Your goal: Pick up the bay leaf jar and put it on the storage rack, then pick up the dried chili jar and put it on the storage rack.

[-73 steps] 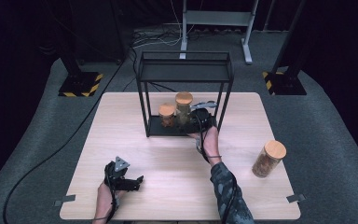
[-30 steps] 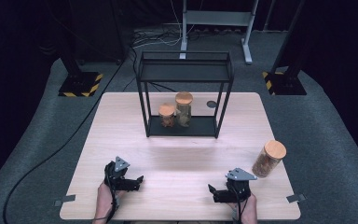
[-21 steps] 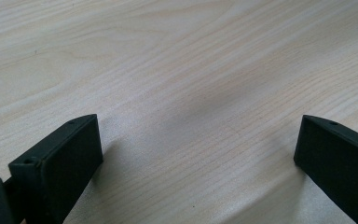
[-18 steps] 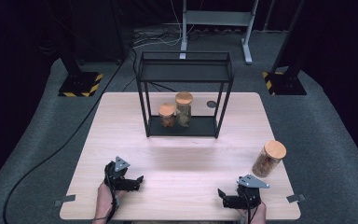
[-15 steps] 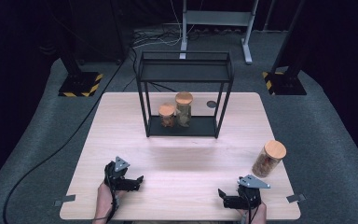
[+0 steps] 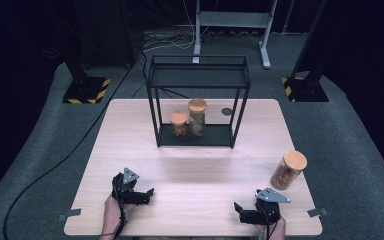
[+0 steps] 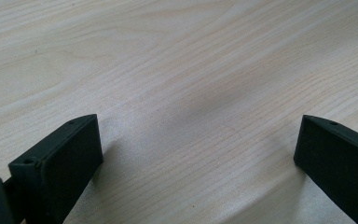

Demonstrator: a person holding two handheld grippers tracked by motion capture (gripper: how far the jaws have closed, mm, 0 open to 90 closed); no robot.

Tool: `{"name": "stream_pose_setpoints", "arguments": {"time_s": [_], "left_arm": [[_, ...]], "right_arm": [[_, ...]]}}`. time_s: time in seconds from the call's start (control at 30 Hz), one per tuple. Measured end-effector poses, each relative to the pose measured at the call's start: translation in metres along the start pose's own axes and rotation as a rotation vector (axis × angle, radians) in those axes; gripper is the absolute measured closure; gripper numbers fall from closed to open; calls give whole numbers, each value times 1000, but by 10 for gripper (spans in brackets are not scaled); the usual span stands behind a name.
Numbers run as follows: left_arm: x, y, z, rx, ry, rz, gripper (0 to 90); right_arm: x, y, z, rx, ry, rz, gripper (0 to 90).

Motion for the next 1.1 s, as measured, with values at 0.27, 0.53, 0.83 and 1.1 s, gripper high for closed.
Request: {"name": "stream_pose_setpoints", "arguments": {"time_s": [0.27,0.53,0.83,1.1], "left_arm": [[0,0,0,1,0,0,2],[0,0,0,-3,1,-2,2],[0,0,0,-1,0,0,2],[0,0,0,-1,0,0,2]], "right_arm": [[1,0,0,0,8,15,0],[1,-1,-1,-5,23,16,0],[-4,3,-14,19,51,37,0],[-16,10,-30,50,106,48,0]]}}
Point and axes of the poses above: each handheld gripper's, and its own axes: x roughly forward along the jaws, y roughly out of its underside, z roughly to its left, the point moved 7 cm from there along x, roughly forward along the jaws, and after that the axes turned 5 degrees about z, right-handed, at the moved point
